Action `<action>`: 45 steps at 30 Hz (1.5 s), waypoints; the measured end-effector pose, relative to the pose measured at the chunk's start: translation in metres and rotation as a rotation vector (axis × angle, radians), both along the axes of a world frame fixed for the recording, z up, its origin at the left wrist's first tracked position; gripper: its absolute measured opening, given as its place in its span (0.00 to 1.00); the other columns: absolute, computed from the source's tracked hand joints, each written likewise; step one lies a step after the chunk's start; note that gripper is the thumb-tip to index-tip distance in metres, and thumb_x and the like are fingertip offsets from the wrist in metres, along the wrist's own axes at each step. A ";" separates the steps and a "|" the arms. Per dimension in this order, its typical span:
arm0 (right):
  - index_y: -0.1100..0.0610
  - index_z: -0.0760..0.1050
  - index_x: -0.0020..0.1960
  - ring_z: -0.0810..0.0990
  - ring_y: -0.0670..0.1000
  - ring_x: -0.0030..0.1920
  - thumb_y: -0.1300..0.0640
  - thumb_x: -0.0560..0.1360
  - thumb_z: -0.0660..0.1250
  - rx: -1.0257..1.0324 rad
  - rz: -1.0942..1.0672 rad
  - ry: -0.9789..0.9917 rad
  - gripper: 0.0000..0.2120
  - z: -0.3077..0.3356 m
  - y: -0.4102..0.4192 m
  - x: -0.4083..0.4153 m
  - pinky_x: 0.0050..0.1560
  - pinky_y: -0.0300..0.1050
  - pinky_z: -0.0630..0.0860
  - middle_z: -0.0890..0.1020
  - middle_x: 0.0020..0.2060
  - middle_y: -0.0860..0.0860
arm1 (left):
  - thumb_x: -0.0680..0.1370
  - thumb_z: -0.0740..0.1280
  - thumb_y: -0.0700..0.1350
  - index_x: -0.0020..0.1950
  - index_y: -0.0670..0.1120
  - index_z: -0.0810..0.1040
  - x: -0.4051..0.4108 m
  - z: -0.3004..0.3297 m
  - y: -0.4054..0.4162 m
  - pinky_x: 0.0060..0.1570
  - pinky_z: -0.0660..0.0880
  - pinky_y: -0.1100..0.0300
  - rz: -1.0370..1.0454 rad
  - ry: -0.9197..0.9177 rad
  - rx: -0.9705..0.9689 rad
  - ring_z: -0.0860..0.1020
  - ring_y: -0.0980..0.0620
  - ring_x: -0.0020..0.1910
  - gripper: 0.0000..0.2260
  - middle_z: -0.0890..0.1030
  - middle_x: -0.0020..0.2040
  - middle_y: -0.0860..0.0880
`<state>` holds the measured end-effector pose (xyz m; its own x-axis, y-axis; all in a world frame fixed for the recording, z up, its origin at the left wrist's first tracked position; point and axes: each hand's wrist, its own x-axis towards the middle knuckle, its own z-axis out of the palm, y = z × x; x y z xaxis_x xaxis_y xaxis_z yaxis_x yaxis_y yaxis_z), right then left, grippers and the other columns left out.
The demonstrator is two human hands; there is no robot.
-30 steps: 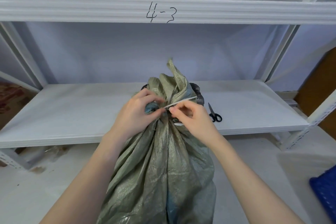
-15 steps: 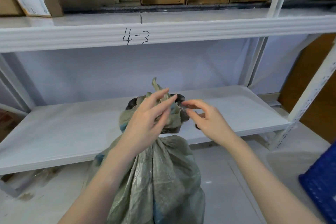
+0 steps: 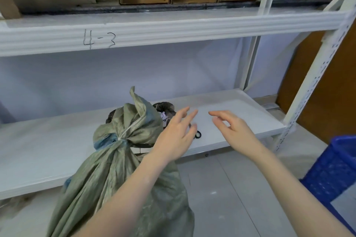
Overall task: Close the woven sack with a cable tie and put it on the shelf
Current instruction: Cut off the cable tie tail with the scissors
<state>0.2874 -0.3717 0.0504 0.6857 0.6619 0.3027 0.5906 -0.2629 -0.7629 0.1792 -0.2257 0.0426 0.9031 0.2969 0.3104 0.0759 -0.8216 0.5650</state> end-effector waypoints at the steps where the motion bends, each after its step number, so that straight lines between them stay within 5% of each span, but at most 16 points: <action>1: 0.52 0.73 0.64 0.73 0.46 0.61 0.54 0.79 0.60 -0.035 -0.009 -0.005 0.15 -0.011 0.000 0.008 0.58 0.38 0.65 0.74 0.56 0.43 | 0.81 0.56 0.48 0.74 0.51 0.61 0.009 -0.011 0.002 0.67 0.64 0.57 0.016 0.044 0.012 0.61 0.52 0.73 0.21 0.58 0.76 0.51; 8: 0.56 0.64 0.71 0.66 0.51 0.69 0.59 0.78 0.60 -0.254 0.021 -0.010 0.22 -0.093 0.022 0.058 0.66 0.39 0.61 0.69 0.68 0.50 | 0.78 0.61 0.46 0.76 0.44 0.53 0.077 -0.084 0.027 0.70 0.61 0.54 0.063 0.425 -0.055 0.60 0.46 0.74 0.29 0.55 0.76 0.45; 16: 0.58 0.64 0.71 0.62 0.50 0.71 0.67 0.77 0.55 -0.356 -0.004 0.033 0.22 -0.169 0.059 0.107 0.65 0.34 0.57 0.67 0.71 0.51 | 0.78 0.61 0.48 0.69 0.43 0.62 0.141 -0.158 0.057 0.62 0.68 0.51 0.159 0.509 0.042 0.68 0.42 0.66 0.21 0.69 0.67 0.41; 27: 0.58 0.65 0.70 0.67 0.52 0.67 0.69 0.75 0.54 -0.357 0.014 0.065 0.24 -0.210 0.099 0.124 0.62 0.39 0.64 0.72 0.67 0.51 | 0.73 0.70 0.50 0.58 0.49 0.71 0.177 -0.205 0.071 0.42 0.69 0.56 0.317 0.205 -0.075 0.77 0.46 0.53 0.16 0.80 0.54 0.49; 30: 0.59 0.69 0.67 0.69 0.54 0.63 0.68 0.75 0.55 -0.313 -0.022 0.088 0.21 -0.210 0.102 0.122 0.58 0.34 0.63 0.74 0.63 0.54 | 0.71 0.72 0.47 0.59 0.49 0.70 0.173 -0.197 0.069 0.43 0.73 0.55 0.312 0.147 -0.115 0.79 0.46 0.51 0.20 0.81 0.53 0.49; 35: 0.59 0.79 0.50 0.77 0.61 0.47 0.62 0.76 0.57 -0.202 -0.201 0.127 0.11 -0.181 0.102 0.109 0.47 0.52 0.74 0.82 0.45 0.58 | 0.73 0.67 0.45 0.60 0.47 0.66 0.160 -0.160 0.049 0.44 0.76 0.51 0.219 0.129 -0.038 0.79 0.41 0.52 0.18 0.80 0.55 0.46; 41: 0.56 0.70 0.30 0.72 0.57 0.36 0.56 0.73 0.65 -0.142 -0.294 0.232 0.13 -0.097 0.087 0.083 0.34 0.47 0.65 0.74 0.27 0.51 | 0.74 0.66 0.40 0.60 0.45 0.65 0.125 -0.091 0.018 0.45 0.74 0.50 0.158 0.020 0.019 0.77 0.38 0.53 0.17 0.77 0.56 0.45; 45: 0.63 0.76 0.35 0.77 0.58 0.39 0.55 0.71 0.68 -0.053 -0.309 0.242 0.12 -0.041 0.073 0.050 0.35 0.46 0.68 0.81 0.33 0.57 | 0.73 0.67 0.40 0.58 0.46 0.65 0.084 -0.040 -0.001 0.46 0.74 0.46 0.140 -0.087 -0.015 0.76 0.39 0.52 0.17 0.75 0.57 0.46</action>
<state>0.3373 -0.2984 0.0094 0.9026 0.4233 0.0790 0.2821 -0.4428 -0.8511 0.2637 -0.2270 0.0027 0.8224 0.4234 0.3800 0.1398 -0.7979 0.5864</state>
